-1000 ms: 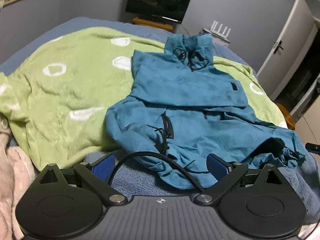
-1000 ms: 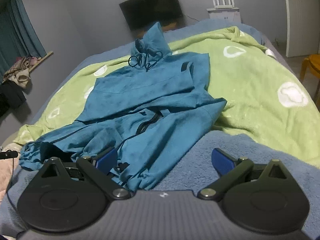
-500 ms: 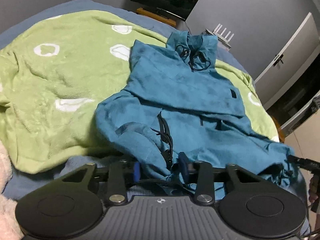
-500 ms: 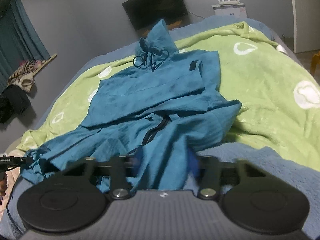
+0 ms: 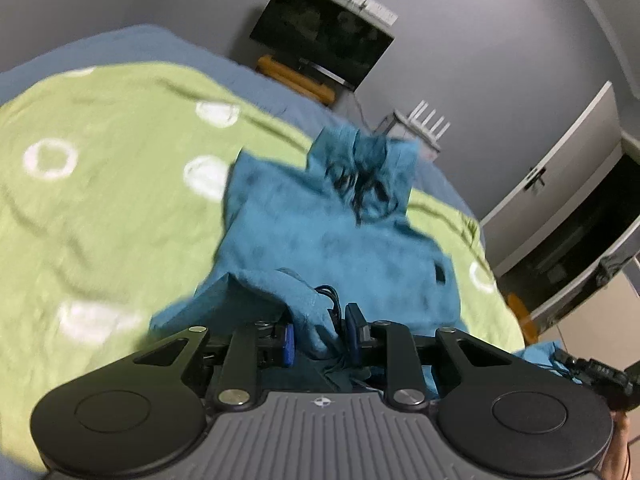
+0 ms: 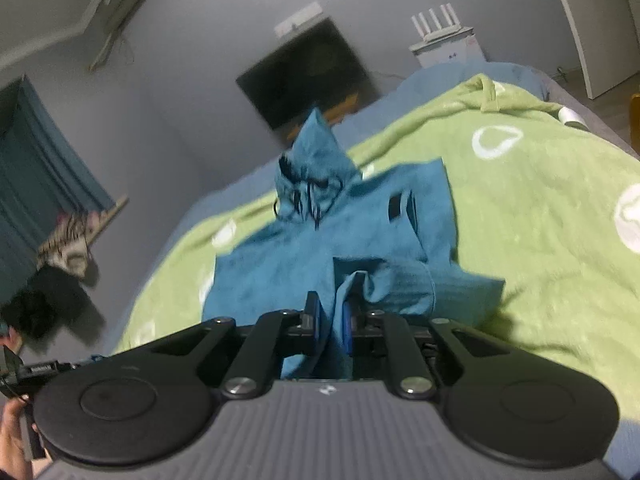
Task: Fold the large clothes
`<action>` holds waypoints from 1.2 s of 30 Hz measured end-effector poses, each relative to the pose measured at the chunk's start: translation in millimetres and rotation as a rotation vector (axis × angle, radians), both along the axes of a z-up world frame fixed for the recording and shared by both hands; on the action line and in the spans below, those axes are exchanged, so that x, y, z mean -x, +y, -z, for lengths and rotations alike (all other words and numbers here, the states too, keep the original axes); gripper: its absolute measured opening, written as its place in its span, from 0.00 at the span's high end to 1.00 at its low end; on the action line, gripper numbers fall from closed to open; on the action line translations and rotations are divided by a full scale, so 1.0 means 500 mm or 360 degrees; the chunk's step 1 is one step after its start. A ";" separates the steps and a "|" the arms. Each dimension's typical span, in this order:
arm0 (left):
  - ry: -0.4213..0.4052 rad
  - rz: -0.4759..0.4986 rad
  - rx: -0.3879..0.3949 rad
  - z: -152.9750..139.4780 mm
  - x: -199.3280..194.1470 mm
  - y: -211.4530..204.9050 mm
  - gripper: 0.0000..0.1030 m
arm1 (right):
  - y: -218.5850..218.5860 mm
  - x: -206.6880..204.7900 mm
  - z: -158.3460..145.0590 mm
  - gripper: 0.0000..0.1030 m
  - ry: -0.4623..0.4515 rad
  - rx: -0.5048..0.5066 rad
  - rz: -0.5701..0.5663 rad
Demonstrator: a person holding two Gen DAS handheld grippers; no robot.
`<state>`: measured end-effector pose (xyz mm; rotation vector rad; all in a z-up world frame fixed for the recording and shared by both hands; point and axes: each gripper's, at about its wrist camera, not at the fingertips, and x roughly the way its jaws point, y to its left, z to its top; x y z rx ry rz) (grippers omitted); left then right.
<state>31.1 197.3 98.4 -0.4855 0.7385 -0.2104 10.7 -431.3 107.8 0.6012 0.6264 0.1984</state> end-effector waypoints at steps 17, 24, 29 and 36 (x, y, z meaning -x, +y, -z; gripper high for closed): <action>-0.0270 -0.0392 -0.0286 0.028 -0.416 -0.074 0.01 | -0.006 -0.367 0.064 0.86 -0.0166 0.0214 0.0674; -0.0153 -0.0374 -0.0342 0.125 -0.416 -0.050 0.03 | 0.000 -0.421 0.182 0.52 -0.0013 0.0334 0.0597; -0.0015 -0.0373 -0.0575 0.209 -0.419 -0.037 0.07 | 0.002 -0.483 0.253 0.52 0.0135 0.0412 0.0478; 0.0025 -0.0503 -0.0542 0.305 -0.380 0.012 0.11 | 0.002 -0.536 0.314 0.44 0.0129 0.0564 0.0382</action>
